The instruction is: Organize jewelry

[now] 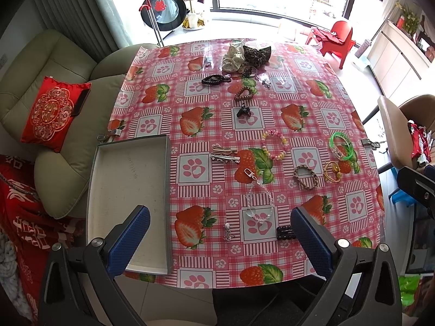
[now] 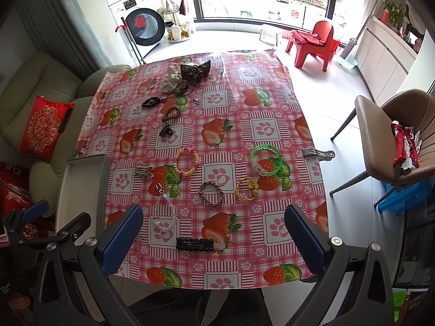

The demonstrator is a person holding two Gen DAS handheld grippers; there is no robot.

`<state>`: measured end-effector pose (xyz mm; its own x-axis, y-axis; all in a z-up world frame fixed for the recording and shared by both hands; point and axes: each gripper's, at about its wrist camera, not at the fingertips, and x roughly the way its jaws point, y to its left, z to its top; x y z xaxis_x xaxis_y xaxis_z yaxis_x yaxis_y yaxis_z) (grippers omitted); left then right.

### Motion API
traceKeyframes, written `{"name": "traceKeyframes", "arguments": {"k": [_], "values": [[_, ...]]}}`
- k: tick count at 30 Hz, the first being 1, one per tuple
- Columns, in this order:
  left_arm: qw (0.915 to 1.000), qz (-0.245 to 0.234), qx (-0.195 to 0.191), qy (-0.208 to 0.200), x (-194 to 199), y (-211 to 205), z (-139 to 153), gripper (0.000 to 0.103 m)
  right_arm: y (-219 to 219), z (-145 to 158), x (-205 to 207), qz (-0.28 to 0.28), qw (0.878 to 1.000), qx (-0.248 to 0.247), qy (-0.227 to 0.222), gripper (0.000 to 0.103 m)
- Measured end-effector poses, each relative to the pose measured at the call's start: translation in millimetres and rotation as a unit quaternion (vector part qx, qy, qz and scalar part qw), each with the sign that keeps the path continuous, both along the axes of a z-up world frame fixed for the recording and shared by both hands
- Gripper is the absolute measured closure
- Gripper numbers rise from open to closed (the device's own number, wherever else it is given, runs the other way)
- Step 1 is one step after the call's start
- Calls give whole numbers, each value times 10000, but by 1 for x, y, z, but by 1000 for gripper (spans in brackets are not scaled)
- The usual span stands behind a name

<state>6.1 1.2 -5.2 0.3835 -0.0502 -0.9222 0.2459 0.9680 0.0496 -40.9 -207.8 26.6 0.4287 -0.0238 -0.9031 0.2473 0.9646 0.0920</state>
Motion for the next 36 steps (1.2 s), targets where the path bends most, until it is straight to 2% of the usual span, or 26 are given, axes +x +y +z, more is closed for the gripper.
{"name": "traceKeyframes", "arguments": {"k": [17,21,27,36], "values": [[10000,-35,-9,85,1,5,-5,0,1,-2,1,-53,10000,9,3,0],[9997,-30,18,231,14,20,-19,0,1,-11,1,-218,9997,107,44,0],[9974,-92,-95,703,34,33,-52,0,3,-31,-2,-552,9978,269,246,0],[9934,-354,-123,1081,50,4,-102,0,-29,-68,-12,-1045,9905,514,728,0]]}}
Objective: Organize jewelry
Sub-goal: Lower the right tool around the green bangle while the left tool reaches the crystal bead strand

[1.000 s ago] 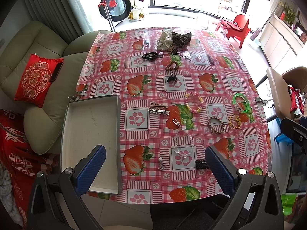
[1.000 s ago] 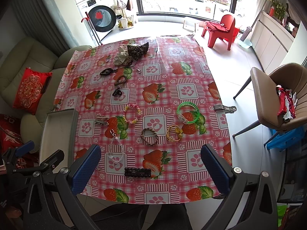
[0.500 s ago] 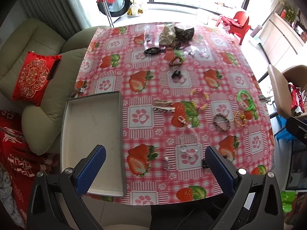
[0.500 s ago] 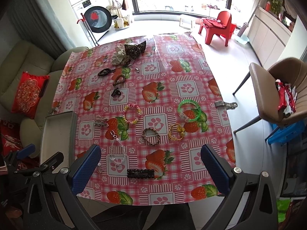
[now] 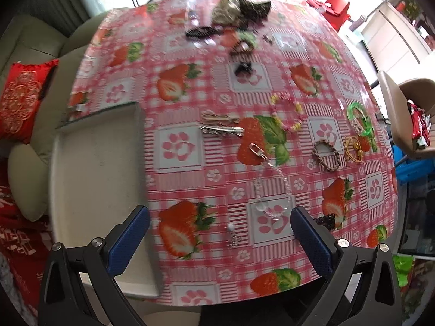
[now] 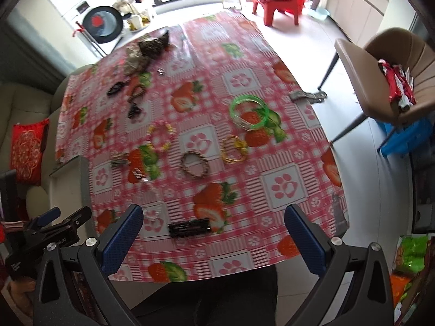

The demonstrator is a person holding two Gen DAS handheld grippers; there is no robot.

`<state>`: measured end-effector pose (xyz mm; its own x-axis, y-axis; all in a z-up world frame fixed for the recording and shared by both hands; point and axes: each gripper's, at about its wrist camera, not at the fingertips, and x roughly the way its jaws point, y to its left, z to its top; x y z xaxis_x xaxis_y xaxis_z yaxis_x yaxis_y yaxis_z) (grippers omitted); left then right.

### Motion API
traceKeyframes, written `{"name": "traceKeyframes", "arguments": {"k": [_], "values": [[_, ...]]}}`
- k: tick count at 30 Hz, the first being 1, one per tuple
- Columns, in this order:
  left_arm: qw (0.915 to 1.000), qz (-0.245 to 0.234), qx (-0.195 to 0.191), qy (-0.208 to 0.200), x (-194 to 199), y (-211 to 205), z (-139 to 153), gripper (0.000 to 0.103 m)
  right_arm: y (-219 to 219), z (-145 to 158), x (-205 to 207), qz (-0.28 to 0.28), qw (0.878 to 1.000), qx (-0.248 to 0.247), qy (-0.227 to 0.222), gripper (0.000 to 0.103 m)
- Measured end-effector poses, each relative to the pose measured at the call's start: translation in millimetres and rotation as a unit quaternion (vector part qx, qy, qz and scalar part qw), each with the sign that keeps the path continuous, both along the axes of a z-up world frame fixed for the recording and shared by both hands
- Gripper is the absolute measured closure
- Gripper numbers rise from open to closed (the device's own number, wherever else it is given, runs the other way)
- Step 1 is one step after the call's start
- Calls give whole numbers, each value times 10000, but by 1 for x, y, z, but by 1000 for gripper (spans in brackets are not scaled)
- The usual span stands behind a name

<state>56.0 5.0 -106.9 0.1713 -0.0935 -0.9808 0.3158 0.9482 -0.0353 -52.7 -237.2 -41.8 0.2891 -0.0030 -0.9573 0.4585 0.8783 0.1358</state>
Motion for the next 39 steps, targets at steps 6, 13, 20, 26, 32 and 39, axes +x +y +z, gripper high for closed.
{"name": "traceKeyframes", "arguments": {"k": [6,13,20,26,32,39], "values": [[9996,55,51,270,4,-28,-27,0,-36,-29,21,37,9995,-64,293,0],[9983,362,109,442,15,-46,-55,0,-61,-61,64,575,9974,-134,422,0],[9975,579,135,381,28,-61,-78,0,-79,-96,111,1016,9937,-125,460,0],[9957,700,248,546,33,-67,-100,8,-83,-126,143,1421,9879,-235,579,14],[9946,825,284,565,34,-72,-108,10,-82,-152,161,1700,9815,-364,803,38],[9945,900,230,475,20,-77,-101,54,-72,-159,166,1856,9782,-355,858,80]]}}
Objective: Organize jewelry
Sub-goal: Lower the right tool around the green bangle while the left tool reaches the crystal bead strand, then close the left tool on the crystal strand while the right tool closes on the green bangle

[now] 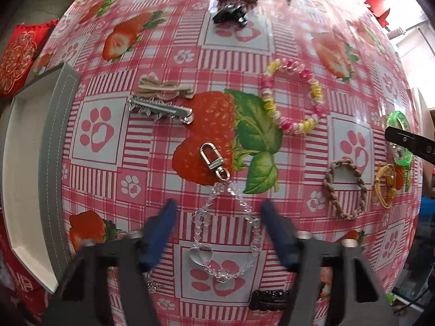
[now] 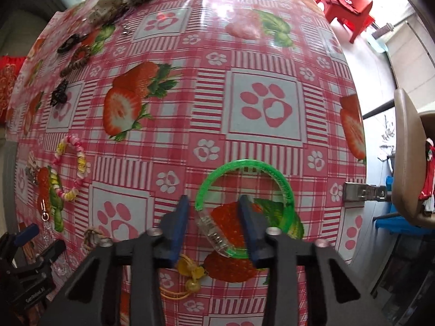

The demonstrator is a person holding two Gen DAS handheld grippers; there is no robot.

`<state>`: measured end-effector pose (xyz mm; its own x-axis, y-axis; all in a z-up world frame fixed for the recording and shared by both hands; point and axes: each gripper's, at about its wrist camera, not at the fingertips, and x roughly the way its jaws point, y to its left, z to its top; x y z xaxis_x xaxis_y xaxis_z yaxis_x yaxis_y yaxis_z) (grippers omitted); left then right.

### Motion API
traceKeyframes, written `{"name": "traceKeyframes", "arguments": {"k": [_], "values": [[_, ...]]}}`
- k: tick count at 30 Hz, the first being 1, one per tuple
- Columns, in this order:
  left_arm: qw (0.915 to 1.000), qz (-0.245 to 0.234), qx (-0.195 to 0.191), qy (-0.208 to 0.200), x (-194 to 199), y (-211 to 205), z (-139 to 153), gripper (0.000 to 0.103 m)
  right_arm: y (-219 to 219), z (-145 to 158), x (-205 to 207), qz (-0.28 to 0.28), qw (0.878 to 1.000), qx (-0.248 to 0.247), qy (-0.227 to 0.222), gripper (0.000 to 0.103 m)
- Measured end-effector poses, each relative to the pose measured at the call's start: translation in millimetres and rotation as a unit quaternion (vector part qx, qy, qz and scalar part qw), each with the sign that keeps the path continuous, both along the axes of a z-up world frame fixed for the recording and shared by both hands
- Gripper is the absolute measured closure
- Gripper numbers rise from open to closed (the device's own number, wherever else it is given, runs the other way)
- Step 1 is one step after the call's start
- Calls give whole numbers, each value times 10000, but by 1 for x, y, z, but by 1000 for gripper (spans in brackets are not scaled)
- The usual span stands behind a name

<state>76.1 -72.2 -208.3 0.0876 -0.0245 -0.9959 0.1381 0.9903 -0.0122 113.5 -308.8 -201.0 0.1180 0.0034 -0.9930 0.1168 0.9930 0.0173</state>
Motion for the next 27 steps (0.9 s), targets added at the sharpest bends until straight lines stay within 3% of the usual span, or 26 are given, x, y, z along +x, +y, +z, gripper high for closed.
{"name": "traceKeyframes", "arguments": {"k": [1,3,10,19,27], "values": [[10000,-26,-4,0,-1,-3,3,74,3,0,0,24,10000,13,6,88],[9998,-38,-156,95,1,-2,3,85,6,2,0,32,10000,18,13,91],[9975,153,-684,111,4,22,26,87,11,25,-6,55,9995,193,-248,92],[9964,220,-797,-210,1,44,73,87,12,75,-13,-10,9952,725,-653,92],[9930,561,-760,-706,-7,61,110,87,22,106,-28,348,9887,1130,-918,92]]}}
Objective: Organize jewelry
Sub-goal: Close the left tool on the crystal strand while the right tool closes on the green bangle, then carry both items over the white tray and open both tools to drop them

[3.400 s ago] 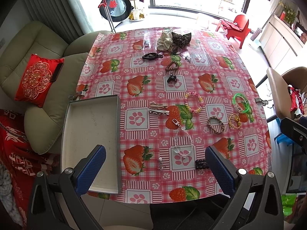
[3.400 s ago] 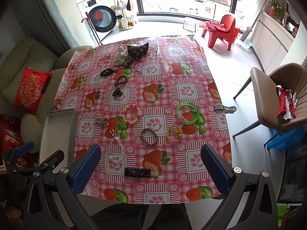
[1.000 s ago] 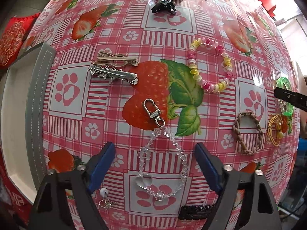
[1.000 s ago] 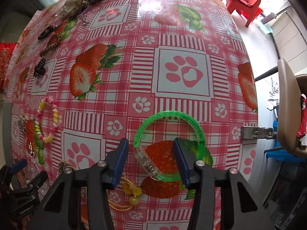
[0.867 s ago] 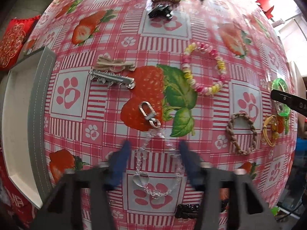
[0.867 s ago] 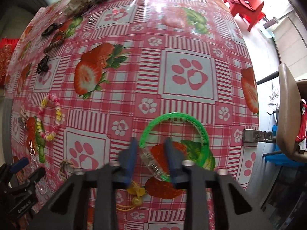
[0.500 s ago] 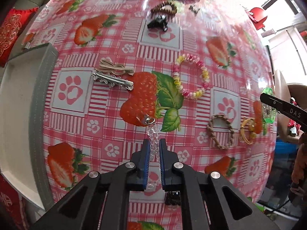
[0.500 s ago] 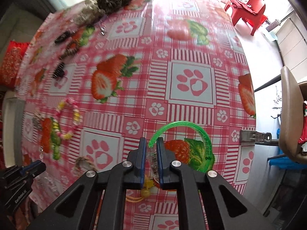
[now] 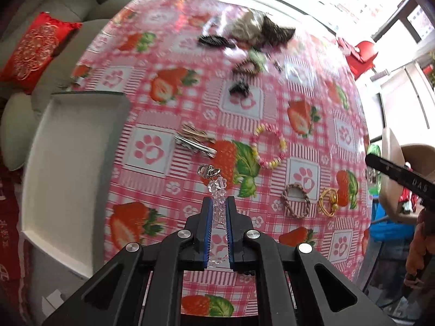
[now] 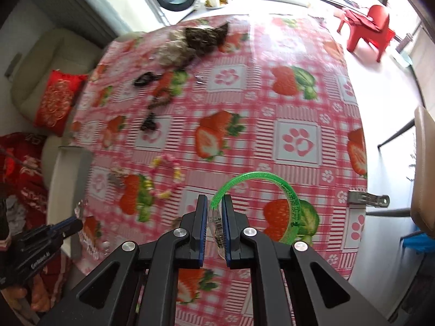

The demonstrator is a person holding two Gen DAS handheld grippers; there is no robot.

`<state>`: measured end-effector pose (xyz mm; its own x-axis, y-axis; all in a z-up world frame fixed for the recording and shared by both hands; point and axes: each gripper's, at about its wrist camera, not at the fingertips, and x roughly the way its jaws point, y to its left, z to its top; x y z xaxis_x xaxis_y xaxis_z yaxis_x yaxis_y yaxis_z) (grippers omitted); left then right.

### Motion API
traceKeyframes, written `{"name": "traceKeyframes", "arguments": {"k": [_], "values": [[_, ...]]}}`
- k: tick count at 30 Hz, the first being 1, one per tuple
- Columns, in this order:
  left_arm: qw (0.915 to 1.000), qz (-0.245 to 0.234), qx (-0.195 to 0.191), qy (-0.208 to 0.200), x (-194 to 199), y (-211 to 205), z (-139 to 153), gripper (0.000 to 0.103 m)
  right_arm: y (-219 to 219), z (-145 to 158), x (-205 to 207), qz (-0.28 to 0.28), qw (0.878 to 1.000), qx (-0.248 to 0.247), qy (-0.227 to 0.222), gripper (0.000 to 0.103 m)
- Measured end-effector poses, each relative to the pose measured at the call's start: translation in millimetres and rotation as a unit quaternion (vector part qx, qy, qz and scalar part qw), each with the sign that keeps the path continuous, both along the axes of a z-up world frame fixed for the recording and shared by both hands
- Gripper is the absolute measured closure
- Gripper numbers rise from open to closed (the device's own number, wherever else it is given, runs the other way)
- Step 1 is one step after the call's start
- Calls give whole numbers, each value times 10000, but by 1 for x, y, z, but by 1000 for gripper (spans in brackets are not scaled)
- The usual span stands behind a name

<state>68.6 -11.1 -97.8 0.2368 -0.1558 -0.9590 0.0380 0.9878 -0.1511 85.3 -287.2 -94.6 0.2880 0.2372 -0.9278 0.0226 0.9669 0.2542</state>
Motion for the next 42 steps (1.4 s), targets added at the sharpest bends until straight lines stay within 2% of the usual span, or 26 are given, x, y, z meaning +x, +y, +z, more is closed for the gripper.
{"name": "traceKeyframes", "arguments": {"k": [5,10,16,20,25,31,37,42], "values": [[9999,102,-17,-114,-1,33,15,87,29,17,-2,160,9998,111,-69,92],[9997,113,-21,-229,5,81,27,87,79,27,5,278,9992,230,-185,92],[9992,248,113,-283,18,151,23,87,176,31,19,707,9962,407,-315,92],[9984,432,230,-267,29,194,6,87,239,27,32,1075,9924,499,-336,92],[9975,527,392,-257,43,223,-17,87,310,10,53,1520,9861,617,-248,92],[9964,623,542,-174,59,244,-51,87,365,-21,72,1832,9811,622,-33,92],[9950,686,712,-140,72,251,-79,87,388,-63,90,1870,9797,618,374,92],[9940,703,828,-99,75,250,-90,86,394,-86,99,1847,9797,511,583,89]]}}
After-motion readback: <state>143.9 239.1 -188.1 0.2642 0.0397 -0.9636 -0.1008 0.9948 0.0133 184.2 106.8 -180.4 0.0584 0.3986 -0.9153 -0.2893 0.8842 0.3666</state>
